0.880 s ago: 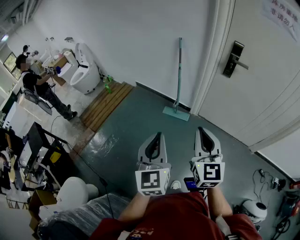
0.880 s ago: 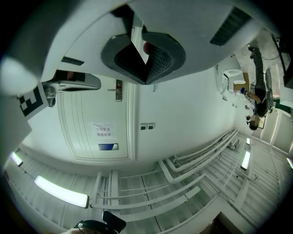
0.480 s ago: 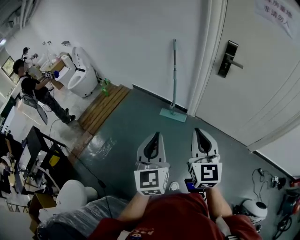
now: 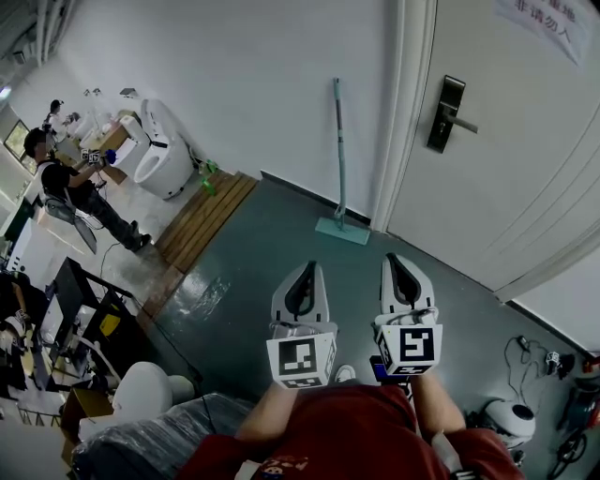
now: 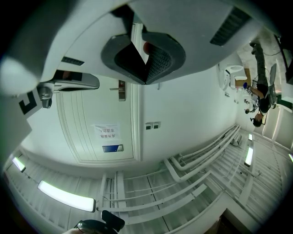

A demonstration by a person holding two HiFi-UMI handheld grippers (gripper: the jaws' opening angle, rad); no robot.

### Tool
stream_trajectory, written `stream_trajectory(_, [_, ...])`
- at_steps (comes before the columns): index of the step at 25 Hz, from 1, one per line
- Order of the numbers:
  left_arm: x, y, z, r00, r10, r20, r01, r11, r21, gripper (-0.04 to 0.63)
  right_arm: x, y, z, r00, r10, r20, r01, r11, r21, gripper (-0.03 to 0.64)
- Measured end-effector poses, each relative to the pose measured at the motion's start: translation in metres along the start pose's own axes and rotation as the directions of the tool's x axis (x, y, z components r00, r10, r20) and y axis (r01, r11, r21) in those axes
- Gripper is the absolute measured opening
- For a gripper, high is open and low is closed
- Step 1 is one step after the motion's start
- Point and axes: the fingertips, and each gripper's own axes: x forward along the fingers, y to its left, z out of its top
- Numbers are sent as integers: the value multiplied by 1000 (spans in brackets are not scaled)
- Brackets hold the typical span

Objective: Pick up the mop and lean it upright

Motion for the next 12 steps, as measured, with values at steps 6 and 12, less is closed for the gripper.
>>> stream_trajectory(6, [17,1,0,1000,-5,27,4,1000,8,14,15,-9,-4,1000,0,10,0,1000,-3,18])
stream_trajectory(12, [49,14,-8,999,-21,30,21,1000,-9,14,47,-13,-9,1000,-15,3,15,1000,-26,18])
